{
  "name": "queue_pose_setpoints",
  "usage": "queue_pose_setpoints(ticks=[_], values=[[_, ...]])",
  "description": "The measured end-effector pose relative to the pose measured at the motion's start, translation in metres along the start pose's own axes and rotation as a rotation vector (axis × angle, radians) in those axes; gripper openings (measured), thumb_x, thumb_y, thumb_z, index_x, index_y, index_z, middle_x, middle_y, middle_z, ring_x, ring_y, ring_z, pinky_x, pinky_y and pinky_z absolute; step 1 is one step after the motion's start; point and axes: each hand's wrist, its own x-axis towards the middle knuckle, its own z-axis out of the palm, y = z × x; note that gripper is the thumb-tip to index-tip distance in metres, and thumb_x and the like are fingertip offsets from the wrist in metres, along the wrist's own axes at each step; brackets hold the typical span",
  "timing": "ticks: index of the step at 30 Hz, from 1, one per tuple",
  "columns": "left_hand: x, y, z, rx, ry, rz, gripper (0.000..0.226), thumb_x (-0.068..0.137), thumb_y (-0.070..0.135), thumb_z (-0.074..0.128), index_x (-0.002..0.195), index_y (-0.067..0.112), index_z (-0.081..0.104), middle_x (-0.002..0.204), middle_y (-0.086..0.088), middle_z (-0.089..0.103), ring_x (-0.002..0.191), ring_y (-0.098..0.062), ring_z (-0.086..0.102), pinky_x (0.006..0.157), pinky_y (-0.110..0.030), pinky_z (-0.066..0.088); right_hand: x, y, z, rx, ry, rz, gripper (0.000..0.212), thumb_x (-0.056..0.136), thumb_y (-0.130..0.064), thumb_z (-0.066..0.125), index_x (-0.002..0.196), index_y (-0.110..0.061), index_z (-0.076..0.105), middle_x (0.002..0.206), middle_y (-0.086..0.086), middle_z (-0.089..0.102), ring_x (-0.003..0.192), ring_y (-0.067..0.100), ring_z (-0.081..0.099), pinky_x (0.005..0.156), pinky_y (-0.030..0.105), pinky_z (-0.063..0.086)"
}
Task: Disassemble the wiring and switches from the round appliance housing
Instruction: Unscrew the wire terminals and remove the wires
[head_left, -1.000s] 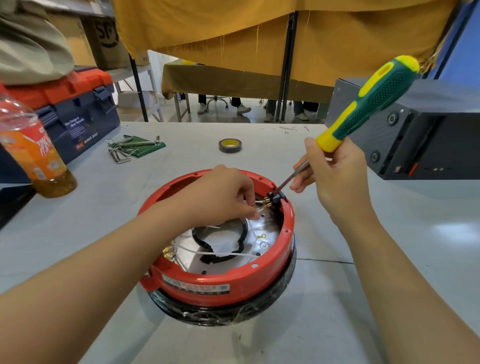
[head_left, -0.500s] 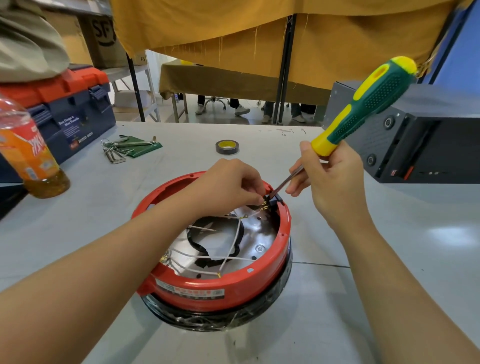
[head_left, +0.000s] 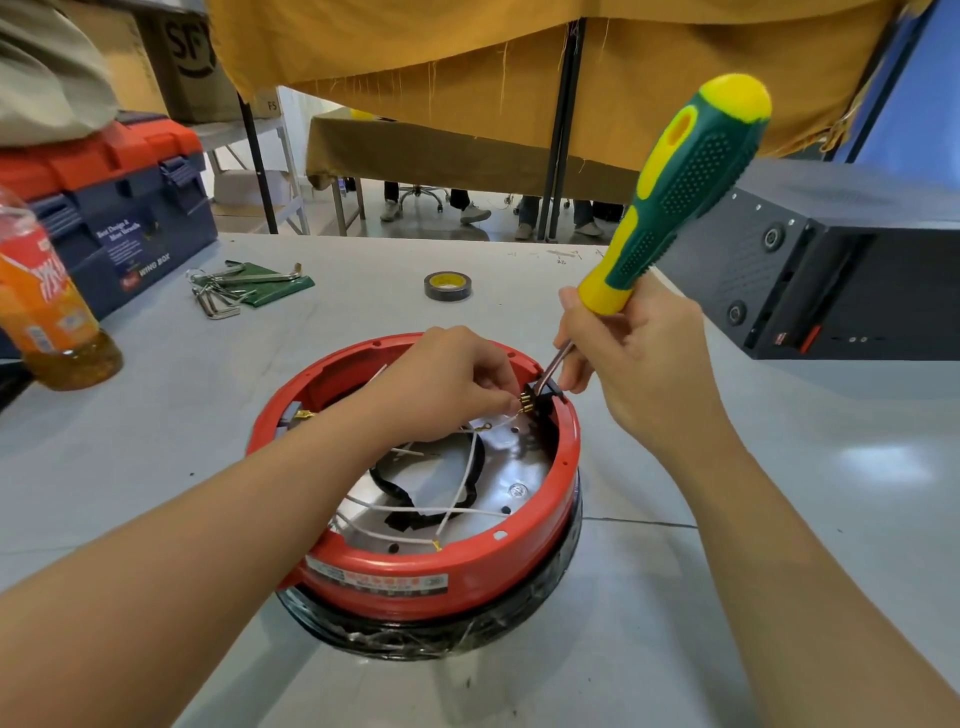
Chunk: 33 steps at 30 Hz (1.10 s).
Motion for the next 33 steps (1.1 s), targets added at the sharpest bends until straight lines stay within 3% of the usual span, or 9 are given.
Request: queue_pose_setpoints(ticks=[4,10,13,17,21,24,28,33], values=[[0.000,0.001,0.001,0.050,0.009,0.024,0.010,0.079,0.019,0.072,0.071,0.024,0.070,0.060,0.010,0.062,0.054,0.000,0.052,0.051,-0.012,0.039,-0.001,-0.002,0.002,-0.047,-0.027,-0.038,0.020,0.092,-0.019,0.057,0.074,-0.019,0.049,0.059,0.007,0.058,0.042,0.014,0.059,0.048,0.022,0.049],[0.000,0.002,0.001,0.071,0.014,0.039,0.009,0.080,0.018,0.071,0.071,0.022,0.069,0.064,0.005,0.065,0.062,-0.012,0.058,0.061,-0.024,0.044,-0.002,-0.005,0.004,-0.118,-0.062,-0.108,0.021,0.089,-0.022,0.057,0.073,-0.031,0.047,0.055,0.008,0.057,0.044,0.015,0.059,0.052,0.037,0.049],[-0.001,0.002,0.002,0.060,0.014,0.051,0.013,0.080,0.016,0.070,0.068,0.022,0.067,0.063,0.003,0.065,0.059,-0.010,0.056,0.059,-0.023,0.043,-0.002,-0.008,0.006,-0.163,-0.078,-0.164,0.028,0.089,-0.022,0.058,0.073,-0.041,0.045,0.054,0.006,0.054,0.048,0.021,0.056,0.054,0.044,0.048],[-0.001,0.001,0.003,0.035,0.018,0.060,0.006,0.080,0.013,0.070,0.074,0.014,0.071,0.064,0.003,0.065,0.054,-0.003,0.050,0.056,-0.016,0.040,-0.002,-0.012,0.009,-0.199,-0.126,-0.242,0.043,0.088,-0.023,0.059,0.079,-0.062,0.046,0.068,-0.005,0.054,0.054,0.019,0.053,0.054,0.027,0.046],[-0.001,0.000,0.003,0.044,0.013,0.069,0.005,0.081,0.014,0.070,0.082,0.011,0.074,0.074,-0.002,0.070,0.066,-0.013,0.059,0.065,-0.024,0.046,-0.002,-0.011,0.014,-0.249,-0.133,-0.287,0.042,0.087,-0.016,0.060,0.073,-0.048,0.038,0.073,-0.005,0.054,0.058,0.017,0.051,0.053,0.026,0.041],[-0.001,0.001,0.002,0.040,0.018,0.052,0.011,0.081,0.015,0.070,0.071,0.018,0.069,0.065,0.004,0.066,0.058,-0.005,0.055,0.057,-0.016,0.043,0.001,-0.009,0.013,-0.169,-0.097,-0.203,0.035,0.090,-0.021,0.058,0.075,-0.049,0.044,0.064,-0.010,0.058,0.051,0.009,0.056,0.051,0.014,0.043],[0.000,0.002,0.003,0.039,0.016,0.022,0.012,0.080,0.017,0.070,0.069,0.022,0.067,0.067,0.001,0.068,0.063,-0.012,0.060,0.060,-0.022,0.046,0.002,-0.003,0.009,-0.029,-0.031,-0.028,0.018,0.089,-0.028,0.054,0.074,-0.033,0.045,0.060,0.007,0.058,0.040,0.016,0.059,0.043,0.024,0.048],[0.000,0.002,0.003,0.019,0.010,0.004,0.012,0.080,0.015,0.070,0.069,0.020,0.069,0.066,0.002,0.068,0.060,-0.007,0.058,0.061,-0.022,0.047,0.005,0.000,0.004,0.053,0.011,0.072,0.020,0.095,-0.019,0.053,0.079,-0.028,0.045,0.061,-0.001,0.058,0.039,0.016,0.059,0.041,0.021,0.045]])
